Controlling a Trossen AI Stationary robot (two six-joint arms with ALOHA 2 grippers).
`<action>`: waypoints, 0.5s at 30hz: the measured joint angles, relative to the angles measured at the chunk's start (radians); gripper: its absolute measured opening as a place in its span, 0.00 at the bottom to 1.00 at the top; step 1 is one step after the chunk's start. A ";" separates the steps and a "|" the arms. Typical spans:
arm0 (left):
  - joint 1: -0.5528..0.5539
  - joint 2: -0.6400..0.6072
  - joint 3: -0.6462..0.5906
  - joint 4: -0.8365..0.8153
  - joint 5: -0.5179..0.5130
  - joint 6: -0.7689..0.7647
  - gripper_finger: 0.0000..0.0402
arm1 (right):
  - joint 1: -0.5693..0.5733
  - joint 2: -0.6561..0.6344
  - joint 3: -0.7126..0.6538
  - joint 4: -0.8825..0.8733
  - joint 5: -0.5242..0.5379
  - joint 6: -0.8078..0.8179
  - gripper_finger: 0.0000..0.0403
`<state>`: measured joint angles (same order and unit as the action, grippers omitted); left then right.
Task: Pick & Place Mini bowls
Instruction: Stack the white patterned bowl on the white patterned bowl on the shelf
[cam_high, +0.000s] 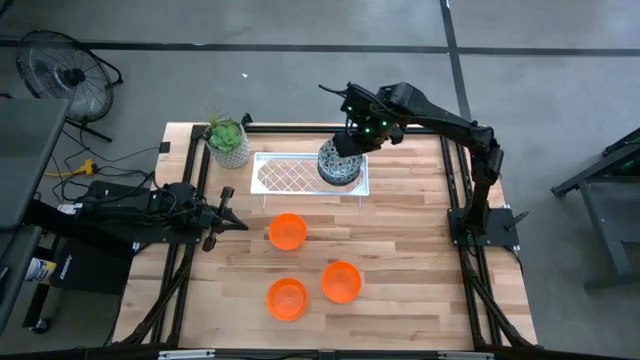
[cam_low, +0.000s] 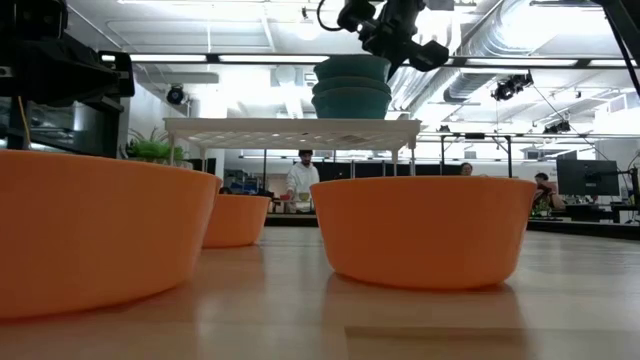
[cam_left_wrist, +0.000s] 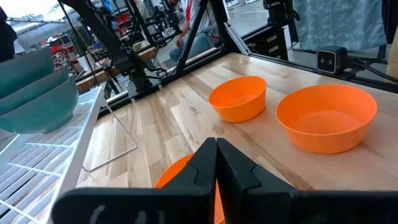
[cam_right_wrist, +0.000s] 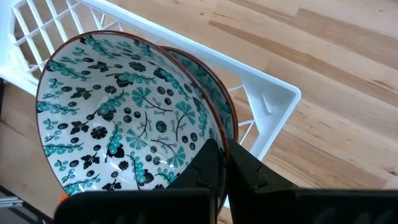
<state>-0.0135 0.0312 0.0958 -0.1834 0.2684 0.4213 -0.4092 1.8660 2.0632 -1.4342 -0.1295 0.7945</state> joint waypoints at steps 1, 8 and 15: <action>0.000 0.000 0.000 0.000 0.000 0.000 0.00 | 0.002 0.000 0.000 0.000 0.000 -0.002 0.00; 0.000 0.000 0.000 0.000 0.000 0.000 0.00 | 0.007 0.000 0.000 0.001 -0.003 -0.017 0.00; 0.000 0.000 0.000 0.000 0.000 0.000 0.00 | 0.007 0.005 0.000 0.002 -0.011 -0.028 0.00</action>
<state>-0.0133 0.0312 0.0958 -0.1835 0.2681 0.4213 -0.4026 1.8706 2.0632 -1.4322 -0.1406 0.7662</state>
